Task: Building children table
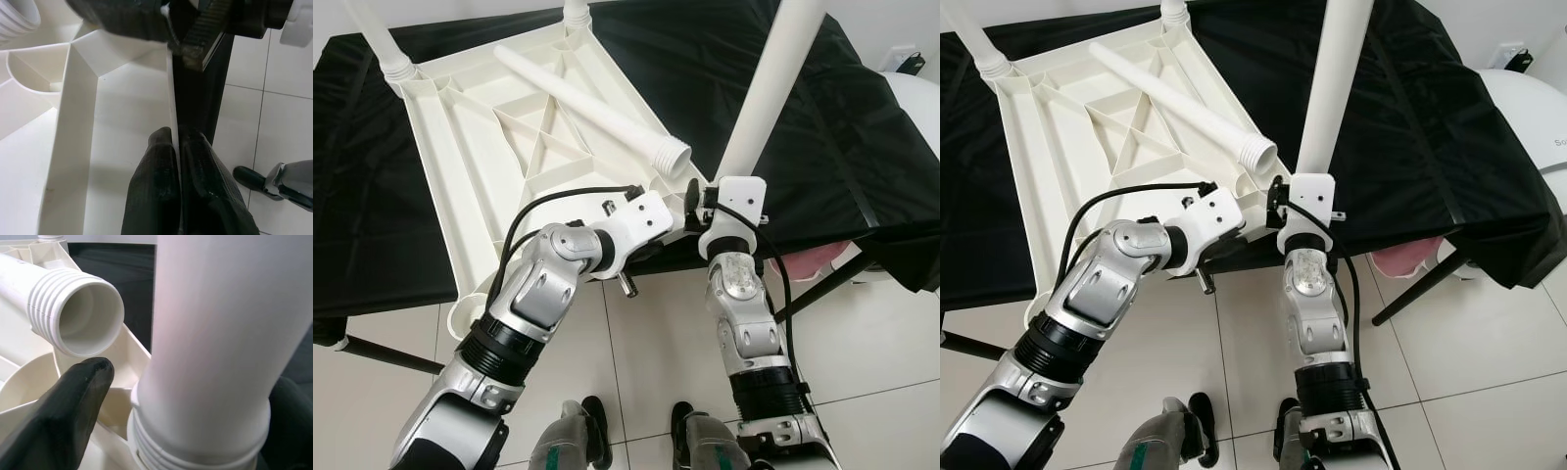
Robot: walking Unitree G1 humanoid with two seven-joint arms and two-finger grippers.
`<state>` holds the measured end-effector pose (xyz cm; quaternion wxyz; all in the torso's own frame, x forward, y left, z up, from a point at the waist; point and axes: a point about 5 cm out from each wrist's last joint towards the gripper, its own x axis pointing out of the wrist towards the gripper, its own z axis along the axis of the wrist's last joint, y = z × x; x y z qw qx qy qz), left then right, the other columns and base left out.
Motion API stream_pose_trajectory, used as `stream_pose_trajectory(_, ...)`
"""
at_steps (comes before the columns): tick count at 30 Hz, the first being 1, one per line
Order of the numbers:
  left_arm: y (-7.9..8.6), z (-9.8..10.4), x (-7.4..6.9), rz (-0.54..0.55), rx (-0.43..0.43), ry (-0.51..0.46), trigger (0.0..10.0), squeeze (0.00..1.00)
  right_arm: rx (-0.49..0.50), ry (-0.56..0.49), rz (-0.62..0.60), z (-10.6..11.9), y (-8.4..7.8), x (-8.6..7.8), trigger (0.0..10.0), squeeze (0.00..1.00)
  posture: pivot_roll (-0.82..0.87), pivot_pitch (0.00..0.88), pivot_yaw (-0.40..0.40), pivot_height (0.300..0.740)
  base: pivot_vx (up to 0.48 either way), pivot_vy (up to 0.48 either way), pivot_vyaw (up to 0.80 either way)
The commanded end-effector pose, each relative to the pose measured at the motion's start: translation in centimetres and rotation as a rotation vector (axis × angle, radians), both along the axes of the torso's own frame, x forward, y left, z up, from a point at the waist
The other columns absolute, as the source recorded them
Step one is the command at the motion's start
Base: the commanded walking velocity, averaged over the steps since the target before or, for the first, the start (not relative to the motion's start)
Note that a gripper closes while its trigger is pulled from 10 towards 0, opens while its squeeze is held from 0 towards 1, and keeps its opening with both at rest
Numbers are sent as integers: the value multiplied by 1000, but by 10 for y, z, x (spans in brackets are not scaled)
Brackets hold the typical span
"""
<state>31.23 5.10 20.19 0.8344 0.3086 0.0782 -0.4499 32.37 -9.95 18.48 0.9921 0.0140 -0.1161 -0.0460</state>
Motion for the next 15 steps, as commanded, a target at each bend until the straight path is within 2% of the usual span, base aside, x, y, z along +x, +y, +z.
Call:
stream_pose_trajectory(1,-1,11,3,45,3,-87,10000,0,0,64,27,-13,9,-2,10000,1000,-102,233,68,740,0,0,0)
stream_pose_trajectory(2,-1,12,3,45,3,-87,10000,0,-1,64,21,-13,9,-1,10000,1000,-102,233,68,740,0,0,0)
stream_pose_trajectory(3,-1,12,3,45,3,-87,10000,0,-1,66,18,-13,8,-1,10000,0,-102,233,68,740,0,0,0)
stream_pose_trajectory(9,-1,12,3,45,3,-87,10000,0,-8,61,32,-13,6,0,10000,0,-102,232,67,740,0,0,0)
stream_pose_trajectory(15,-1,12,3,46,4,-88,10000,0,-15,43,84,-11,-2,1,10000,0,-102,227,65,740,0,0,0)
